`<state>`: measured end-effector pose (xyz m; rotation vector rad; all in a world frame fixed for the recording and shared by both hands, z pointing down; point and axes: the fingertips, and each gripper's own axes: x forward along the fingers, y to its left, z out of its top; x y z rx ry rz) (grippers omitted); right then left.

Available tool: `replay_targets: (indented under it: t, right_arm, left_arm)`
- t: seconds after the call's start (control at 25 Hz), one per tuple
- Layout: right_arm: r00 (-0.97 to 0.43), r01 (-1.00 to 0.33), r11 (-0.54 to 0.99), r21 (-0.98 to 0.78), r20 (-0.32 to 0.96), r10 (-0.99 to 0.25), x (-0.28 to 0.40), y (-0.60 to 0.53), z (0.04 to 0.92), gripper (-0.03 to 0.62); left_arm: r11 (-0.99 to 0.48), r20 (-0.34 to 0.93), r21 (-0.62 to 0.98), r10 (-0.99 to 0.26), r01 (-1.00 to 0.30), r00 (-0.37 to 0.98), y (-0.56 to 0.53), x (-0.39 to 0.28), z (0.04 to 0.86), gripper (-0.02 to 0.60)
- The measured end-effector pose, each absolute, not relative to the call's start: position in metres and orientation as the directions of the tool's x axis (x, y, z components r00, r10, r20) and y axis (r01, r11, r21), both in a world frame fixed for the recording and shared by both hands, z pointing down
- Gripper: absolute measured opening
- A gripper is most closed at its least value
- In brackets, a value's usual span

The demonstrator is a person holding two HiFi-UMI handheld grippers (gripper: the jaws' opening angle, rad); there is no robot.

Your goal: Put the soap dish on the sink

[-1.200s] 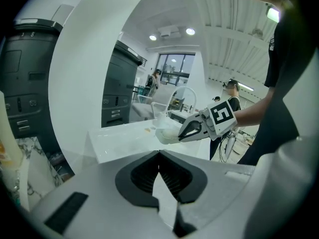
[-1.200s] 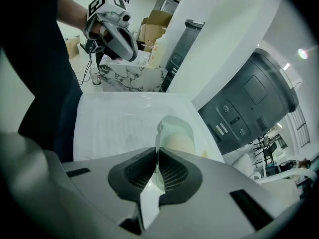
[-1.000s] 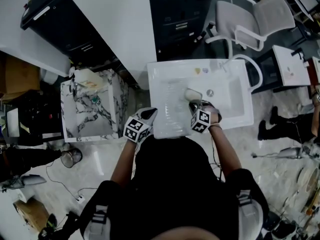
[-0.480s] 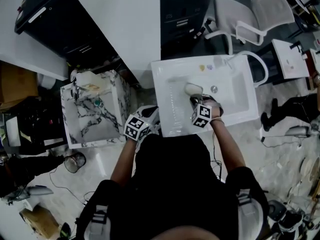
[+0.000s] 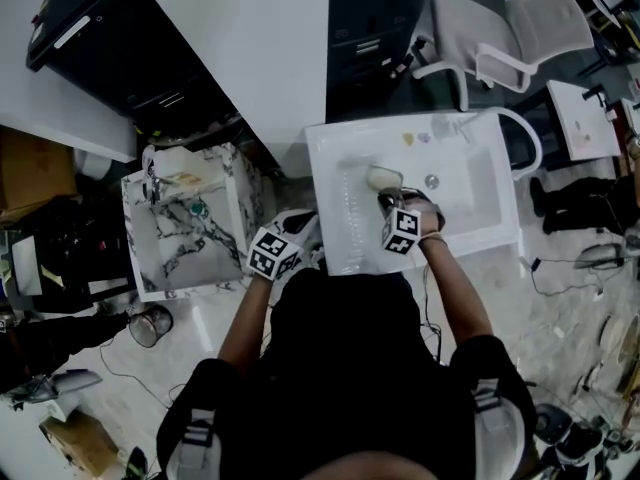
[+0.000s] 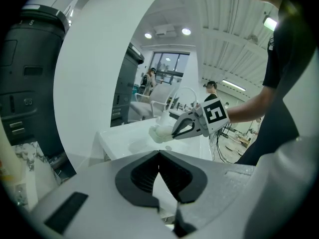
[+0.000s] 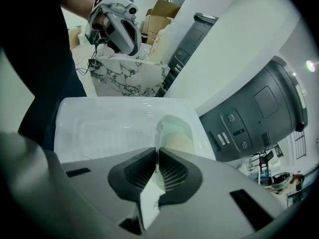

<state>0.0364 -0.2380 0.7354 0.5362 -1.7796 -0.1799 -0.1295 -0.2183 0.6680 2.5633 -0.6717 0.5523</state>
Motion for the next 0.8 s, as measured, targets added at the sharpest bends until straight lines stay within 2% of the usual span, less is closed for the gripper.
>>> replay_targets:
  t: [0.8]
  right_arm:
    - [-0.243,-0.066,0.917,0.392,0.885,-0.396,0.046,-0.299,0.76,0.011]
  left_arm:
    - [-0.712,0.532,0.293,-0.433,-0.637,0.728,-0.229,-0.116,0.668,0.0]
